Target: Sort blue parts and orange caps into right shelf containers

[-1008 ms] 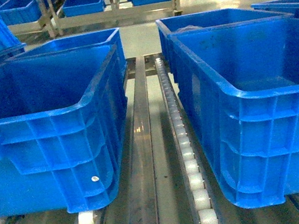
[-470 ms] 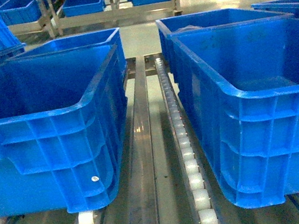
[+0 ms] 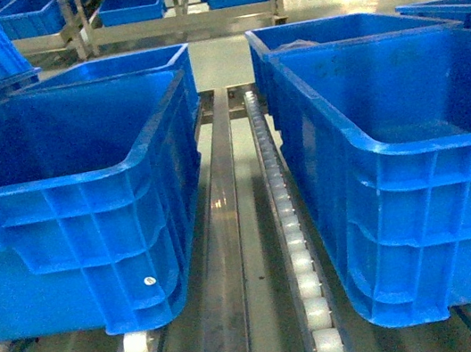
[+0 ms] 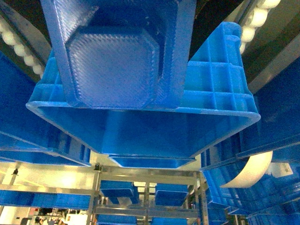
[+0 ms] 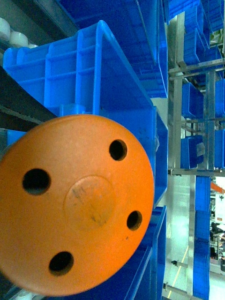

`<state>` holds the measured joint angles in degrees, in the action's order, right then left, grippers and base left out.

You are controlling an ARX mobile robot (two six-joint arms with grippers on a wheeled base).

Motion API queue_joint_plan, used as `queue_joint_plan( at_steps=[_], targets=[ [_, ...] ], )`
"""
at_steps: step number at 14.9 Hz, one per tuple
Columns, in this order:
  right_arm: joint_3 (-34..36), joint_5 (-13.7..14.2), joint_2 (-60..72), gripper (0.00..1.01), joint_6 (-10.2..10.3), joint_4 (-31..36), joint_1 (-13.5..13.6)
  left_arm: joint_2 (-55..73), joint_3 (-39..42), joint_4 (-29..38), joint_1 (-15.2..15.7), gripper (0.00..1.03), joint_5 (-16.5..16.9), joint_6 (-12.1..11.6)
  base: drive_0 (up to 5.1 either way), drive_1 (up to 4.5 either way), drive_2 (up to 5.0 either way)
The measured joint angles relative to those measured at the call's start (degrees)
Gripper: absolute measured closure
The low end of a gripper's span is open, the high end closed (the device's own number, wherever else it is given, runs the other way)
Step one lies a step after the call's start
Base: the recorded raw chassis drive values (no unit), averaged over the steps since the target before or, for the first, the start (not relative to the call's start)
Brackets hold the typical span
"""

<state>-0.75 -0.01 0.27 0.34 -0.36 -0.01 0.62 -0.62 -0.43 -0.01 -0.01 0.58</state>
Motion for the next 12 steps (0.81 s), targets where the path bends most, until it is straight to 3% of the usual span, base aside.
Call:
queue_joint_plan(
  at_steps=[11,12],
  targets=[
    [0.0,0.0,0.0,0.58,0.0,0.0,0.0,-0.1,0.0,0.3,0.0,0.62,0.1,-0.1,0.0,0.00,0.0],
    [0.2,0.5,-0.3,0.58,-1.8,4.3,0.2,0.4,0.1,7.9,0.3,0.62,2.4,-0.9,0.0,0.00,0.0]
  ],
)
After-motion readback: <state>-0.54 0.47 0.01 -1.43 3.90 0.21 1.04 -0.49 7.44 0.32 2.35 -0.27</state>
